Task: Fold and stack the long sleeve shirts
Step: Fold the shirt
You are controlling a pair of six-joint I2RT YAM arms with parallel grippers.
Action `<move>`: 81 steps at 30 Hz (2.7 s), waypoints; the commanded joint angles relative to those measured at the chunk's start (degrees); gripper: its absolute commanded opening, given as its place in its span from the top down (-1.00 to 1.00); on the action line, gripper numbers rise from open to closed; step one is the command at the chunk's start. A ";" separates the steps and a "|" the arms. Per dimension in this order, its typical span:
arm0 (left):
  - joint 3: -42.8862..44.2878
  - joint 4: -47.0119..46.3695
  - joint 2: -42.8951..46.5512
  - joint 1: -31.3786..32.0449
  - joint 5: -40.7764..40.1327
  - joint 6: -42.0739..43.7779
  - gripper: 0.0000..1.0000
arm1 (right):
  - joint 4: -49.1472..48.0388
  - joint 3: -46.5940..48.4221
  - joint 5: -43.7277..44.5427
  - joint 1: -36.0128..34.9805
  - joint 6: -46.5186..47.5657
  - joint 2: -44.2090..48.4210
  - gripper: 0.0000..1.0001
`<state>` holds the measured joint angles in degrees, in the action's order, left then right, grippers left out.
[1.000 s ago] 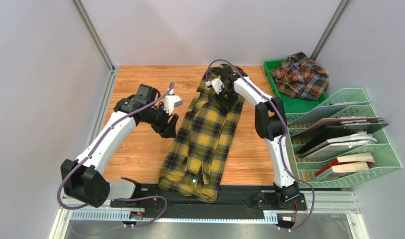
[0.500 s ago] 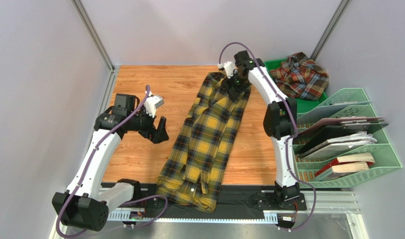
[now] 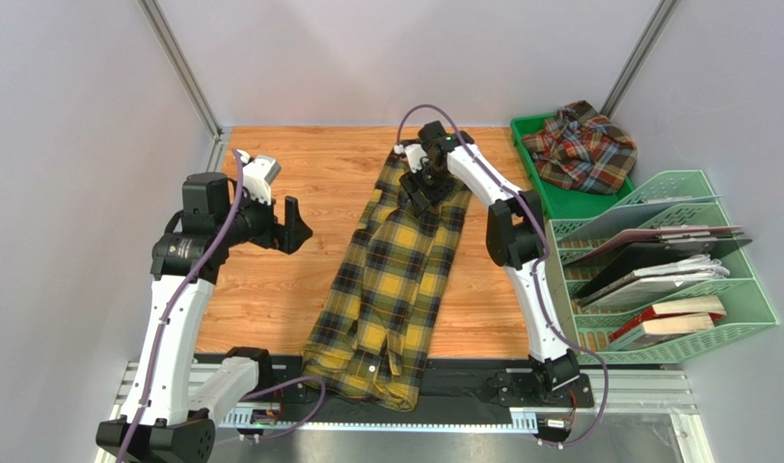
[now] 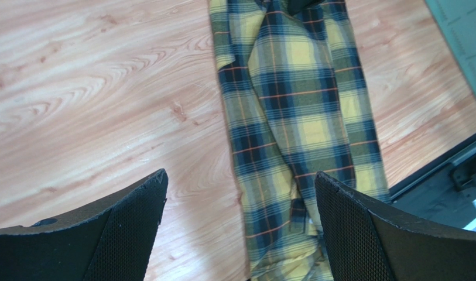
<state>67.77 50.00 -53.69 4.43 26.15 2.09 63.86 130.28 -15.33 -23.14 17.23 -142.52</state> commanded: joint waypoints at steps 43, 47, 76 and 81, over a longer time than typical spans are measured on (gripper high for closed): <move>13.79 5.29 -54.23 11.65 0.92 56.45 -0.34 | -4.36 -11.81 -2.16 -2.36 13.53 4.27 -0.45; 16.25 3.00 -59.75 14.38 -2.59 53.21 -0.27 | -3.91 -11.71 -1.29 0.02 14.40 3.74 -0.45; 38.06 12.67 -67.71 14.30 2.31 39.92 -0.10 | -7.51 -16.87 -11.72 5.30 18.09 15.15 -0.35; 30.42 12.06 -62.51 14.03 4.78 47.74 -0.36 | -8.75 -25.50 -14.81 0.39 23.89 19.12 -0.40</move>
<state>101.84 61.54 -123.63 18.76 25.78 44.62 57.14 108.16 -23.57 -18.17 35.00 -128.40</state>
